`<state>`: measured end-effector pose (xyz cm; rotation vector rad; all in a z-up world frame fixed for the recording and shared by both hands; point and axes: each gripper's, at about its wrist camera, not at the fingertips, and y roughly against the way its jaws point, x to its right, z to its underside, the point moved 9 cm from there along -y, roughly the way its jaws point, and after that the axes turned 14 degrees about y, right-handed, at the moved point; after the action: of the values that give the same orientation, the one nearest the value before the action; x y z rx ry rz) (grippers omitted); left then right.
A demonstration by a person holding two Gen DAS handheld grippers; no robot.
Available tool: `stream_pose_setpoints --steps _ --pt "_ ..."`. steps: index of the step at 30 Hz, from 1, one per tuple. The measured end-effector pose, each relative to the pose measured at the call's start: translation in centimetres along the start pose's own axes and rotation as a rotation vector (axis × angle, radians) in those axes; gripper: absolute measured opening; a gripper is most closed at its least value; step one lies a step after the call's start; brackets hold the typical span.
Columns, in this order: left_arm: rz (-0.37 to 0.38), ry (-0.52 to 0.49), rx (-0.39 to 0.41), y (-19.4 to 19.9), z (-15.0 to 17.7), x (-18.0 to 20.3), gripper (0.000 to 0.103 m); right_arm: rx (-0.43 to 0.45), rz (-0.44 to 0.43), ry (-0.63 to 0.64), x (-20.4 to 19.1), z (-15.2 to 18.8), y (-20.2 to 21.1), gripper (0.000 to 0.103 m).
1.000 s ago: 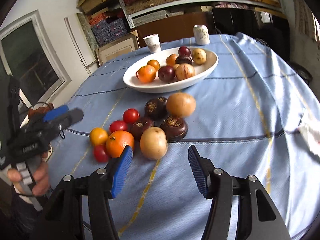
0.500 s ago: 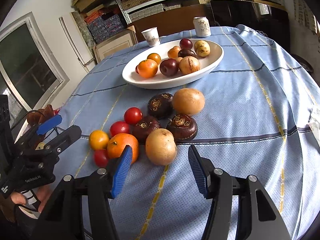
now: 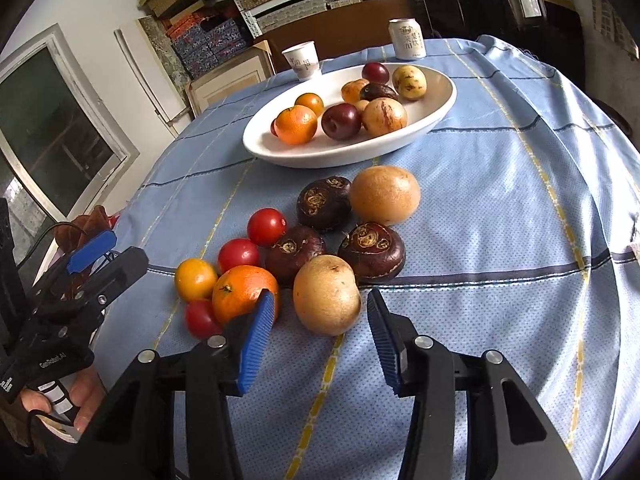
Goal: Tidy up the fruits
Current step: 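Reach the right tool to a large tan round fruit and grasp it, then grasp a red cherry tomato with the left tool while the right tool holds the tan fruit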
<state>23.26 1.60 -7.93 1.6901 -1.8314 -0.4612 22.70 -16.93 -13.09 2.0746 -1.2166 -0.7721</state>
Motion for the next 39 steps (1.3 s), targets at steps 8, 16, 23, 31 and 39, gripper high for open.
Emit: stream_pose_setpoints --steps 8,16,23,31,39 --pt "0.003 0.01 -0.007 -0.1 0.0 -0.1 0.098 -0.02 -0.032 -0.035 0.4 0.2 -0.9 0.036" --pt "0.005 -0.022 -0.071 -1.1 0.8 -0.5 0.098 0.064 -0.014 -0.016 0.4 -0.2 2.1 0.034" --pt "0.195 -0.089 -0.135 -0.3 2.7 2.5 0.083 0.103 -0.005 -0.016 1.2 0.8 5.4 0.035" --pt "0.273 -0.195 -0.211 0.2 5.7 5.0 0.055 0.102 -0.01 -0.072 2.7 1.8 5.5 0.035" --pt "0.243 -0.205 -0.29 -1.5 6.7 5.0 0.045 0.104 -0.021 -0.059 2.2 2.0 5.4 0.035"
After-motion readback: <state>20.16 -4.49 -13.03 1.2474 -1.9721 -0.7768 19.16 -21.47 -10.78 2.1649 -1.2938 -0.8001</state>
